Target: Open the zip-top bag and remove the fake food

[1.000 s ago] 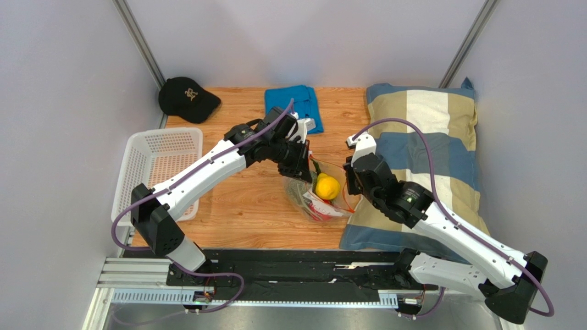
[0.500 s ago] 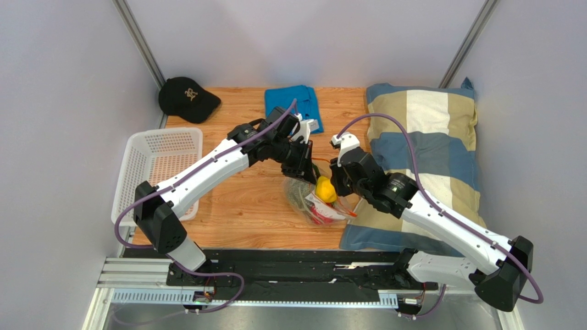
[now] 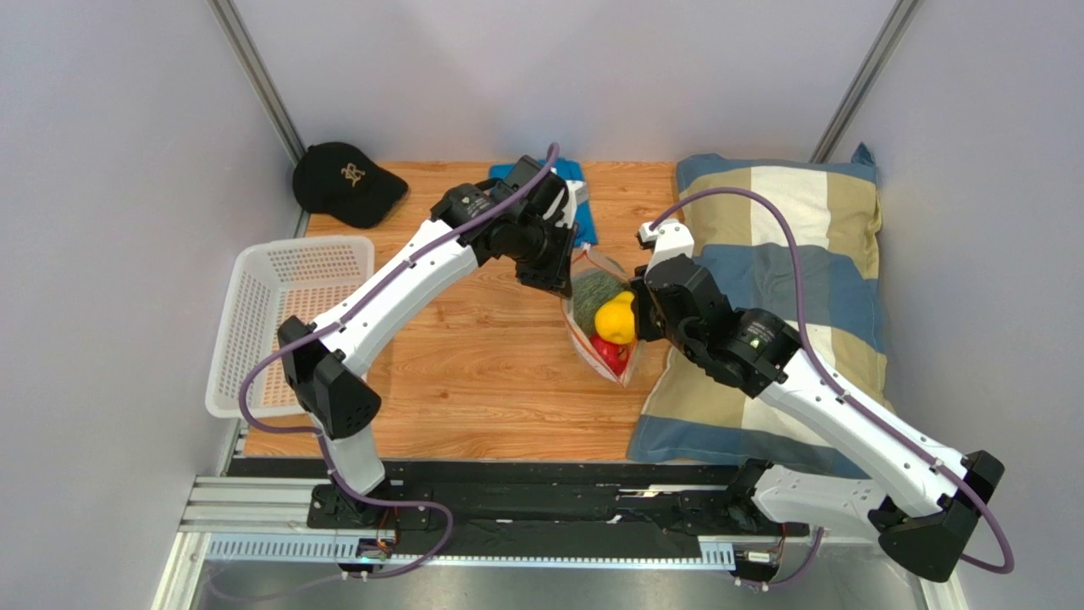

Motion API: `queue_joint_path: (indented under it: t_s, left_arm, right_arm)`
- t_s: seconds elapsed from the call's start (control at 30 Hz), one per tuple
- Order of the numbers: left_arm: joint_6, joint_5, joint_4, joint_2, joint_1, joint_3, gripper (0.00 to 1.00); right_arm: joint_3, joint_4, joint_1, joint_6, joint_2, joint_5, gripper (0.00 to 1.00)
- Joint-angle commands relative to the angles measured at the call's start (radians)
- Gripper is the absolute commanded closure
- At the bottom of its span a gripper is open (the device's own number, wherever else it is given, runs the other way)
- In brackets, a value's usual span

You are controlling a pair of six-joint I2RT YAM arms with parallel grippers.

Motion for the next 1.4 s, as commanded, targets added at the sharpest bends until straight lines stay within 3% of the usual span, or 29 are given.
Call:
queue_joint_path:
  t_s: [0.0,0.13,0.33,0.43,0.53,0.7,0.77,0.8,0.87,0.97,1.07,1.13,1.37]
  left_arm:
    - [0.028,-0.117,-0.105,-0.019,0.059,-0.050,0.97]
    - [0.020,-0.028,-0.013,-0.113,0.065,-0.169,0.73]
    - [-0.098,0.320,0.264,-0.303,0.050,-0.323,0.67]
    - [-0.157,0.320,0.405,-0.339,0.013,-0.426,0.70]
    - [-0.175,0.342,0.447,-0.290,0.004,-0.437,0.71]
    - [-0.147,0.219,0.422,-0.207,0.000,-0.419,0.70]
    - [-0.116,0.179,0.418,-0.164,-0.004,-0.415,0.76]
    - [-0.101,0.158,0.426,-0.158,-0.007,-0.432,0.84]
    - [-0.055,0.107,0.475,-0.173,-0.007,-0.476,0.86]
    - [0.020,0.075,0.533,-0.199,-0.007,-0.541,0.83]
    - [0.080,0.105,0.562,-0.193,-0.009,-0.566,0.73]
    - [0.124,0.112,0.605,-0.196,-0.027,-0.590,0.61]
    - [0.302,0.082,0.639,-0.165,-0.055,-0.624,0.54]
  right_arm:
    - [0.013,0.032,-0.003,0.072,0.003,-0.036,1.00]
    - [-0.033,0.104,-0.001,0.134,0.058,-0.113,1.00]
    - [-0.001,0.124,-0.003,0.206,0.126,-0.189,1.00]
    - [0.043,0.092,-0.003,0.229,0.153,-0.208,1.00]
    - [0.074,0.083,-0.003,0.246,0.161,-0.218,1.00]
    - [0.079,0.075,-0.003,0.261,0.155,-0.220,1.00]
    - [0.073,0.072,-0.001,0.275,0.149,-0.222,1.00]
    - [0.067,0.076,-0.004,0.280,0.141,-0.223,1.00]
    - [0.063,0.076,-0.004,0.281,0.138,-0.223,1.00]
    - [0.057,0.075,-0.009,0.280,0.132,-0.229,1.00]
    - [0.047,0.078,-0.015,0.281,0.129,-0.243,1.00]
    - [0.042,0.078,-0.024,0.287,0.131,-0.258,1.00]
    - [0.033,0.081,-0.049,0.293,0.129,-0.315,1.00]
